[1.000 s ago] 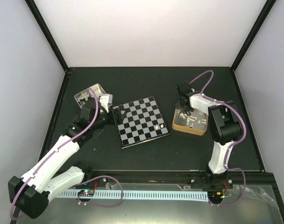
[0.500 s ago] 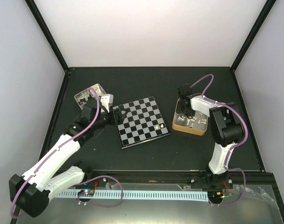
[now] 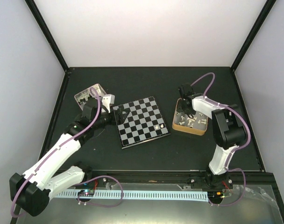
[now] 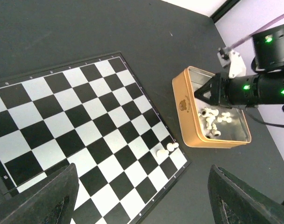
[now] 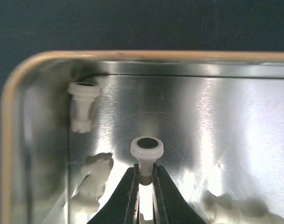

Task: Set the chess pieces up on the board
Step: Pick up the chess piece from the storage box, then place the chess piece on the chessboard.

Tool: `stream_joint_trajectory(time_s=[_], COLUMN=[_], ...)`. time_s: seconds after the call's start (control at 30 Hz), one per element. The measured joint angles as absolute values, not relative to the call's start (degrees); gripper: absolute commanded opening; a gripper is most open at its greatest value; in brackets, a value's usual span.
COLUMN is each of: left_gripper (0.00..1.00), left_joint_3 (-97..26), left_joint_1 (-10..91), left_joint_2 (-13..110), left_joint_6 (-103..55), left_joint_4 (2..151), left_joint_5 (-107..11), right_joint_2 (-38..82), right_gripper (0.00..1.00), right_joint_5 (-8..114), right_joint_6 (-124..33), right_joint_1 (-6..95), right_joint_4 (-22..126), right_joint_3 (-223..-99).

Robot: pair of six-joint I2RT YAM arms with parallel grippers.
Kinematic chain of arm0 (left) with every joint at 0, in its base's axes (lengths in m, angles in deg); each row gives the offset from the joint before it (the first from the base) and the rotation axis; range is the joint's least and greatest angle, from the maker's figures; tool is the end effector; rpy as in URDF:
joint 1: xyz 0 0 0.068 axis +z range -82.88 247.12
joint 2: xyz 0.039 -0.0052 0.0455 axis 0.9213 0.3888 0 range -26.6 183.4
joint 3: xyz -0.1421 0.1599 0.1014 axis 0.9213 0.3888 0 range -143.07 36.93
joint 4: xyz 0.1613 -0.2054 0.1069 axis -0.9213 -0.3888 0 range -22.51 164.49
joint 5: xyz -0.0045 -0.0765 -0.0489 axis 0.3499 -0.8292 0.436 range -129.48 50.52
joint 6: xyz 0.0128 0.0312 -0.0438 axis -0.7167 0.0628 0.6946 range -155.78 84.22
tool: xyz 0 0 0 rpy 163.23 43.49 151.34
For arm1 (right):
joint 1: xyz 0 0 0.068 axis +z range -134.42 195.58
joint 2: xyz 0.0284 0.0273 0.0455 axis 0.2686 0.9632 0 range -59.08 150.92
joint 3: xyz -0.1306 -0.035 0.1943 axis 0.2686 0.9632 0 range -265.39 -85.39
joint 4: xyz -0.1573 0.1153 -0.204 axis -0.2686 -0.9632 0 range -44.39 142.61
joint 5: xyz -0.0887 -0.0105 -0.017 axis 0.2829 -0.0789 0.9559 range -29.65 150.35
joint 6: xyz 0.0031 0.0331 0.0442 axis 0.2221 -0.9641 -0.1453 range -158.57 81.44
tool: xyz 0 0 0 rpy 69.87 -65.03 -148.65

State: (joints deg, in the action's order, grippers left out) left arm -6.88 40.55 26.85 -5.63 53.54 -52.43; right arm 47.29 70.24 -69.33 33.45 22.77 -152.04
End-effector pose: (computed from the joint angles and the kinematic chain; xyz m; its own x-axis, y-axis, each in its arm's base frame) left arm 0.2231 -0.1210 0.2536 -0.6991 -0.1976 -0.6872 0.2977 0.7934 -0.5309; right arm 0.3507 0.1063 0.1022 -0.8917 0.2419 -0.3825 0.2455 0.9686 0.0403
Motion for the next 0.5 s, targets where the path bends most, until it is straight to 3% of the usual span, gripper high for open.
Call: stream_joint_trajectory(time_s=[0.2, 0.37, 0.5], left_gripper=[0.84, 0.93, 0.94], left_joint_3=[-7.0, -9.2, -13.3], left_joint_1=[40.6, 40.6, 40.6], left_joint_2=[28.3, 32.5, 37.5], left_joint_6=[-5.4, -3.9, -1.8], left_joint_4=[54.2, 56.1, 56.1], left_joint_5=[-57.2, -65.1, -70.3], right_joint_2=[35.8, 25.7, 22.1], right_gripper=[0.05, 0.05, 0.05], right_joint_5=[64.9, 52.0, 39.0], right_joint_6=[-64.9, -61.4, -60.1], right_joint_1=[33.5, 34.2, 36.5], right_joint_4=[27.0, 35.0, 41.0], right_joint_3=[-147.2, -140.8, -137.3])
